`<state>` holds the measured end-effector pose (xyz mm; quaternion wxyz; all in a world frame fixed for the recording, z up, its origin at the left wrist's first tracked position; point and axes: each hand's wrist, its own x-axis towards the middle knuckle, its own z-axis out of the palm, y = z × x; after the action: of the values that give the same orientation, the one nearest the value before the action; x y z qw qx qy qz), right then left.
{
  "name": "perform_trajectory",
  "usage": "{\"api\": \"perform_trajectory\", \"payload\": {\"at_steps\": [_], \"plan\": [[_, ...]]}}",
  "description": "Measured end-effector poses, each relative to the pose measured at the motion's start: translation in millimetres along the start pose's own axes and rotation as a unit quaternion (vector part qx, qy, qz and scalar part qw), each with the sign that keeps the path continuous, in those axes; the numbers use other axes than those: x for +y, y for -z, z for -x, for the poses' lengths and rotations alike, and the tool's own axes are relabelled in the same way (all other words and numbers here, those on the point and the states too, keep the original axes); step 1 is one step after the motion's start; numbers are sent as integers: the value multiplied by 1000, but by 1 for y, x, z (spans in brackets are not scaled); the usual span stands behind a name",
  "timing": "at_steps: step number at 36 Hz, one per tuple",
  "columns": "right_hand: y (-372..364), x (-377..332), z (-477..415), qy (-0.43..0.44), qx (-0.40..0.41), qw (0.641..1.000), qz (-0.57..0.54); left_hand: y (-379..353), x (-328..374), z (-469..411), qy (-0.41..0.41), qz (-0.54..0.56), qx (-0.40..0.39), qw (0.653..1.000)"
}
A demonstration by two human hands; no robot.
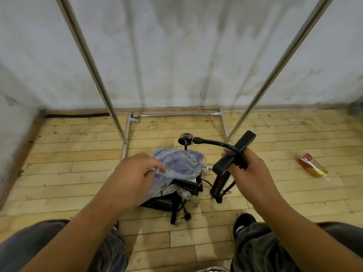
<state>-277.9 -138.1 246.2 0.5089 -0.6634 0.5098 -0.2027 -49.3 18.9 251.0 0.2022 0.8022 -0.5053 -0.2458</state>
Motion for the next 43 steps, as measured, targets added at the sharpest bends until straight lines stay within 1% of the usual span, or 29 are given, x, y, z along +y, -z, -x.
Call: {"api": "perform_trajectory", "payload": {"at_steps": [4,8,14,19,22,27,33,37,40,43], "plan": [[9,6,15,21,-38,999,6,-10,1,13,-28,13,40,999],[13,14,24,37,-54,998,7,-16,12,25,-21,23,56,998],[16,21,24,48,-84,995,1,-27,22,31,-22,64,107,992],[7,16,19,76,-123,989,-2,-37,18,24,-7,58,126,990],[2,15,16,91,-127,988,9,-41,12,19,2,89,143,986],[0,15,10,80,-130,988,-2,-45,4,12,20,95,148,984],[-1,15,-1,61,-135,988,-53,-52,-4,4,53,95,155,982],[-4,13,-4,57,-146,984,-84,-54,-3,1,46,102,162,980],[-9,16,-6,41,-151,984,-87,-57,-2,0,54,118,160,978],[-13,20,-7,34,-152,986,-54,-54,4,0,42,139,158,977]]}}
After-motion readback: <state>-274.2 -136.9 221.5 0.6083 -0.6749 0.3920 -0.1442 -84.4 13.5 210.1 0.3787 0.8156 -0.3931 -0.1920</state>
